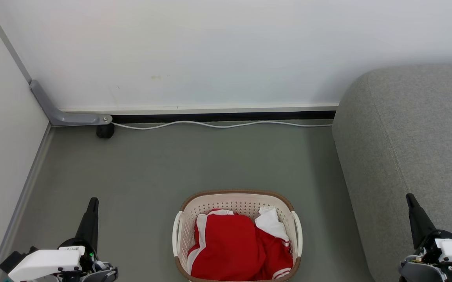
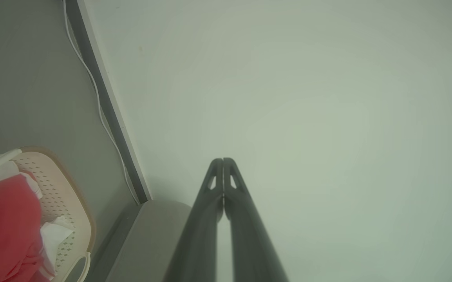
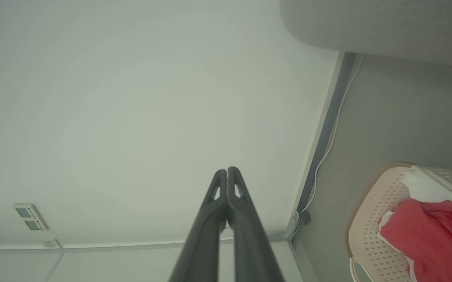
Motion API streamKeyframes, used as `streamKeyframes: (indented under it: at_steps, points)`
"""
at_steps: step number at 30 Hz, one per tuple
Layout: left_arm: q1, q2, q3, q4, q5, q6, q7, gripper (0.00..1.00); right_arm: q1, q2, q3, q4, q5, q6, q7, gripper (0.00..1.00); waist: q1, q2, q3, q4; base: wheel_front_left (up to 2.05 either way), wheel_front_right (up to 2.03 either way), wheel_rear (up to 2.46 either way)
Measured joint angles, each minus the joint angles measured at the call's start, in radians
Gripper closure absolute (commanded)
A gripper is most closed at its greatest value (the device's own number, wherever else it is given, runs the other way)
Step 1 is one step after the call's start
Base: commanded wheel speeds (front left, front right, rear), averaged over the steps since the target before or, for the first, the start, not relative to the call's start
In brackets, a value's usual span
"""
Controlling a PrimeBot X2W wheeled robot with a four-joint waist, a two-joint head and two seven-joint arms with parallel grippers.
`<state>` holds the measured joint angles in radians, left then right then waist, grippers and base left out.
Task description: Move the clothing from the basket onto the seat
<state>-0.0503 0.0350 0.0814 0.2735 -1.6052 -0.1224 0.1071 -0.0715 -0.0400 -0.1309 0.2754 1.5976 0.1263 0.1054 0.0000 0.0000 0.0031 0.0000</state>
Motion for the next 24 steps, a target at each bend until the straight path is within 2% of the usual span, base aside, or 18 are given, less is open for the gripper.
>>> streamKeyframes:
  at_steps: [24]
  points:
    - [0.000, 0.000, 0.000, 0.000, 0.000, 0.000, 0.000, 1.00, 0.000, 0.000, 0.000, 0.000, 0.000, 0.000, 0.000, 1.00, 0.0000, 0.0000, 0.000, 0.000, 0.00, 0.00, 0.00]
